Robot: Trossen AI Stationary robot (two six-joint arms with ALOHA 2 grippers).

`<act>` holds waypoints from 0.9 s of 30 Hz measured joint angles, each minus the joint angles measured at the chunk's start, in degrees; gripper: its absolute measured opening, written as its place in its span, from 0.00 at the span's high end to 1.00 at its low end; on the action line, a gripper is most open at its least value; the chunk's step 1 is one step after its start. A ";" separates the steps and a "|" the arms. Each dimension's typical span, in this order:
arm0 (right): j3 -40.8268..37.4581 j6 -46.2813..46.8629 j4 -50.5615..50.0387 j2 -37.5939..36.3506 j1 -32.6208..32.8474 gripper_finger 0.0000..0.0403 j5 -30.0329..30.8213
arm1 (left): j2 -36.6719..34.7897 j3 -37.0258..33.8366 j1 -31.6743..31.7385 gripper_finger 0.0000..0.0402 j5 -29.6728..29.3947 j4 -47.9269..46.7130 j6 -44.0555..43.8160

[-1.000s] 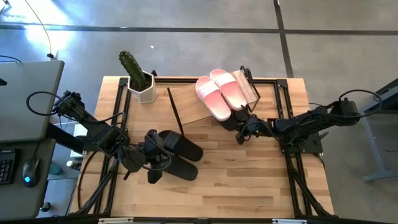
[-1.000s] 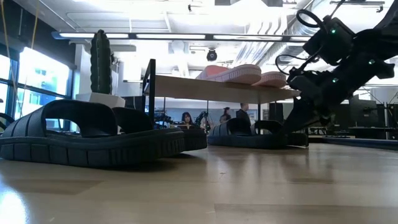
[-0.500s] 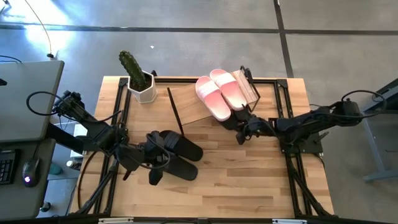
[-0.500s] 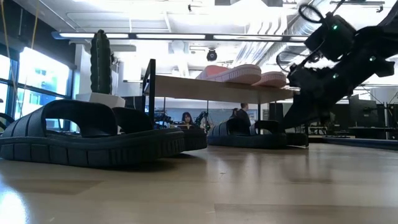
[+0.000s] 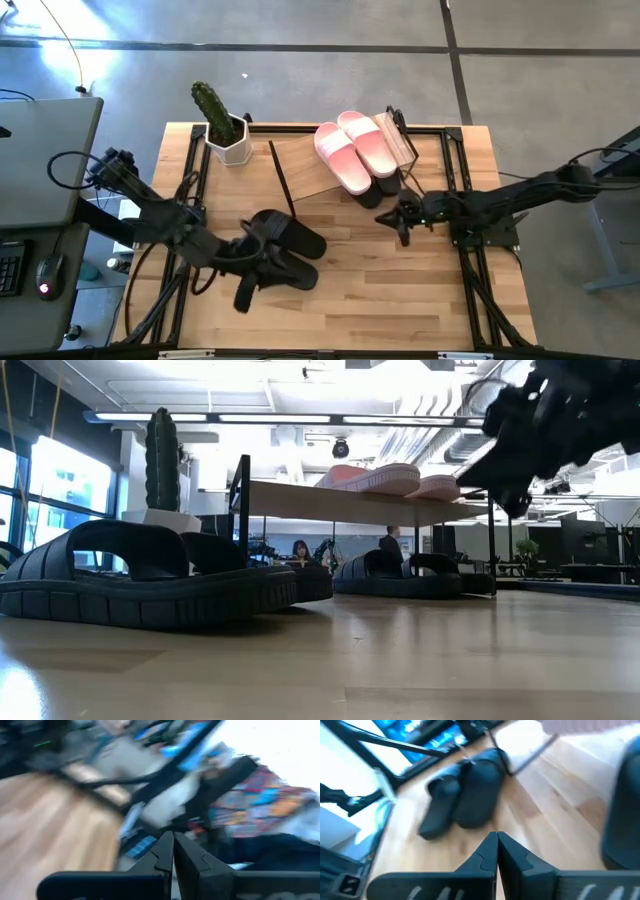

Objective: Pick and place slides into the shelf
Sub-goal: Put the black slide under the shelf

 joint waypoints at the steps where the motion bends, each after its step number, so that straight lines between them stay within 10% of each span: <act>1: 0.00 -0.23 -0.46 -1.37 0.63 1.00 -0.01 | 0.71 0.00 -0.29 0.99 1.38 4.29 2.41; 6: 0.04 -1.00 -2.55 -6.50 3.39 1.00 0.02 | 3.16 0.09 -2.39 0.99 0.63 16.34 8.63; 18: 2.32 0.30 -7.40 -16.69 8.72 1.00 -2.22 | 5.13 0.00 -13.10 0.99 -30.68 10.65 7.28; 27: 15.51 -6.49 -26.45 -21.30 10.05 1.00 1.89 | 10.52 13.63 -13.34 1.00 -33.02 -8.02 7.16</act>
